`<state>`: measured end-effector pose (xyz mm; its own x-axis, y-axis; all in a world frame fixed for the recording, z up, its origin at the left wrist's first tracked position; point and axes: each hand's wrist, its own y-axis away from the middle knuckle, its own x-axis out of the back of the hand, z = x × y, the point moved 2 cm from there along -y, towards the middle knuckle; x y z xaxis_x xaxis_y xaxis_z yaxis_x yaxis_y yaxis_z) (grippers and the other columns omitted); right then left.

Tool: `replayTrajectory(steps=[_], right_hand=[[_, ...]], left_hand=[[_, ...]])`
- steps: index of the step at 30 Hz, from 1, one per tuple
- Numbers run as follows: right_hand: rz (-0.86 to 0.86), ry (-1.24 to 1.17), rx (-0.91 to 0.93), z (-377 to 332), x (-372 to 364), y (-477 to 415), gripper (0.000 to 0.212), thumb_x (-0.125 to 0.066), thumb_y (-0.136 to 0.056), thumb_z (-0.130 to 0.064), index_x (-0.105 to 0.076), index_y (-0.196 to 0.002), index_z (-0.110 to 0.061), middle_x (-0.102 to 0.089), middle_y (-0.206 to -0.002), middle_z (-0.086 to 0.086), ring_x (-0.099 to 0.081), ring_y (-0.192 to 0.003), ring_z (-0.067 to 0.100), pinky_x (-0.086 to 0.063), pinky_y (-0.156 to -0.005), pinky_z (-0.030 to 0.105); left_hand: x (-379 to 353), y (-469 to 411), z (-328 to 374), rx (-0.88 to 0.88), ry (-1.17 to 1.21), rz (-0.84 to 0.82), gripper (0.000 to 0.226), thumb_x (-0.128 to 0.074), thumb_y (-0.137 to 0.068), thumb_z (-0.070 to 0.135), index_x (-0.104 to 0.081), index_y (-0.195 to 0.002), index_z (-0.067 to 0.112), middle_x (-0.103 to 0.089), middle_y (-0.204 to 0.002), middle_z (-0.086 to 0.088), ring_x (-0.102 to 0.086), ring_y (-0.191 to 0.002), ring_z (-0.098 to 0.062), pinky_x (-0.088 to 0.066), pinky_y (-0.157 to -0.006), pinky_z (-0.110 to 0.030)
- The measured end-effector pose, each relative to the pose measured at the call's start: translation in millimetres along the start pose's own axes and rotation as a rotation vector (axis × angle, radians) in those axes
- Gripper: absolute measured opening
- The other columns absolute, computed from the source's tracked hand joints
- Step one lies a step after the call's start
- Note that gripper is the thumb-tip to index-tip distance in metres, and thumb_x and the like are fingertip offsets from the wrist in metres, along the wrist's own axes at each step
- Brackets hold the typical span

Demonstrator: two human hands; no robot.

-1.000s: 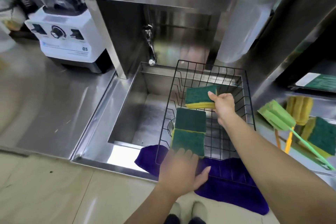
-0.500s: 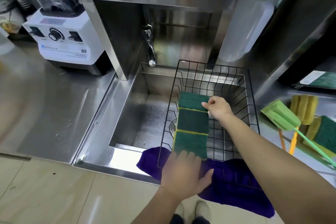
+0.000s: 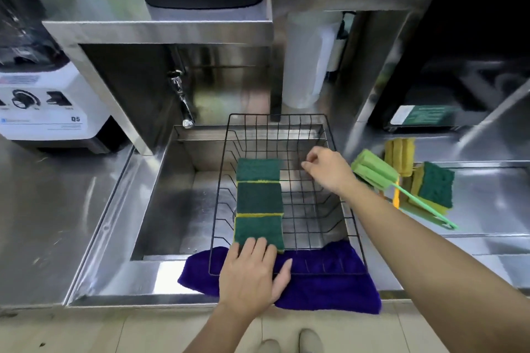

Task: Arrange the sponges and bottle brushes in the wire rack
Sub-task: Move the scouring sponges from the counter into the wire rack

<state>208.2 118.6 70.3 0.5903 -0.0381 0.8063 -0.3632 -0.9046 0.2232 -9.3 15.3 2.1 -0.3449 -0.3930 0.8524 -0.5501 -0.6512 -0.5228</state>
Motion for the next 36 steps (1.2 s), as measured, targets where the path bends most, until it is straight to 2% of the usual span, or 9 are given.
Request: replayTrajectory(steps=[8,13,17,21,25,27,29,33,36], right_hand=[[0.363,-0.116,-0.242,102,61,18,0.021,-0.054,-0.086,-0.016,-0.06,-0.101,-0.004,-0.065,-0.104,0.022,-0.06,-0.099,0.039,-0.047,-0.08,0.039],[0.563,-0.132,-0.444,164,88,33,0.033,-0.058,-0.084,-0.023,-0.056,-0.106,0.002,-0.061,-0.113,0.025,-0.056,-0.107,0.041,-0.048,-0.09,0.047],[0.465,-0.132,-0.682,198,92,42,0.063,-0.065,-0.082,-0.039,-0.045,-0.123,0.003,-0.054,-0.128,0.023,-0.051,-0.121,0.039,-0.043,-0.099,0.045],[0.316,-0.206,-0.783,211,82,46,0.064,-0.063,-0.078,-0.055,-0.057,-0.115,-0.004,-0.06,-0.12,0.017,-0.055,-0.115,0.038,-0.044,-0.098,0.041],[0.334,-0.353,-0.796,215,76,40,0.076,-0.073,-0.063,-0.058,-0.055,-0.113,-0.004,-0.061,-0.115,0.017,-0.057,-0.109,0.037,-0.046,-0.098,0.049],[0.375,-0.445,-0.785,214,77,37,0.075,-0.08,-0.058,-0.048,-0.046,-0.108,-0.004,-0.061,-0.1,0.014,-0.059,-0.105,0.037,-0.046,-0.096,0.053],[0.428,-0.522,-0.734,207,80,39,0.06,-0.079,-0.067,-0.028,-0.036,-0.103,-0.008,-0.052,-0.081,0.007,-0.058,-0.103,0.038,-0.043,-0.098,0.056],[0.639,-0.628,-0.542,187,98,39,0.043,-0.072,-0.073,-0.007,-0.039,-0.098,-0.015,-0.054,-0.099,0.012,-0.058,-0.092,0.031,-0.052,-0.085,0.046],[0.74,-0.721,-0.423,173,112,36,0.044,-0.071,-0.069,-0.02,-0.053,-0.109,-0.017,-0.061,-0.11,0.013,-0.061,-0.096,0.031,-0.054,-0.086,0.048]], left_hand=[[-19,-29,87,-0.148,0.051,-0.113,0.043,-0.042,-0.092,0.049,-0.062,-0.074,0.015,-0.057,-0.069,-0.002,-0.052,-0.065,-0.024,-0.036,-0.066,-0.039],[-24,-32,95,-0.152,0.054,-0.061,0.045,-0.04,-0.093,0.047,-0.061,-0.071,0.015,-0.057,-0.068,-0.001,-0.054,-0.062,-0.022,-0.042,-0.056,-0.034],[-27,-30,96,-0.165,0.082,-0.024,0.052,-0.029,-0.1,0.046,-0.06,-0.071,0.014,-0.056,-0.069,-0.002,-0.053,-0.062,-0.023,-0.042,-0.054,-0.034],[-28,-30,96,-0.182,0.074,-0.031,0.052,-0.029,-0.1,0.045,-0.061,-0.072,0.014,-0.056,-0.069,-0.001,-0.053,-0.063,-0.023,-0.043,-0.054,-0.034],[-28,-29,97,-0.188,0.068,-0.031,0.053,-0.029,-0.1,0.045,-0.061,-0.073,0.014,-0.056,-0.07,-0.001,-0.054,-0.063,-0.023,-0.045,-0.054,-0.034],[-28,-29,97,-0.19,0.067,-0.022,0.053,-0.029,-0.1,0.045,-0.061,-0.072,0.014,-0.056,-0.068,-0.001,-0.053,-0.062,-0.022,-0.045,-0.054,-0.034],[-28,-29,96,-0.191,0.068,-0.011,0.054,-0.029,-0.1,0.045,-0.061,-0.071,0.014,-0.055,-0.067,-0.001,-0.053,-0.061,-0.022,-0.044,-0.054,-0.034],[-28,-29,97,-0.188,0.062,-0.008,0.053,-0.029,-0.099,0.045,-0.061,-0.071,0.014,-0.055,-0.067,0.0,-0.053,-0.061,-0.022,-0.044,-0.053,-0.035],[-26,-31,98,-0.185,0.053,-0.014,0.046,-0.039,-0.094,0.046,-0.062,-0.07,0.014,-0.055,-0.066,0.0,-0.053,-0.06,-0.022,-0.043,-0.053,-0.034]])
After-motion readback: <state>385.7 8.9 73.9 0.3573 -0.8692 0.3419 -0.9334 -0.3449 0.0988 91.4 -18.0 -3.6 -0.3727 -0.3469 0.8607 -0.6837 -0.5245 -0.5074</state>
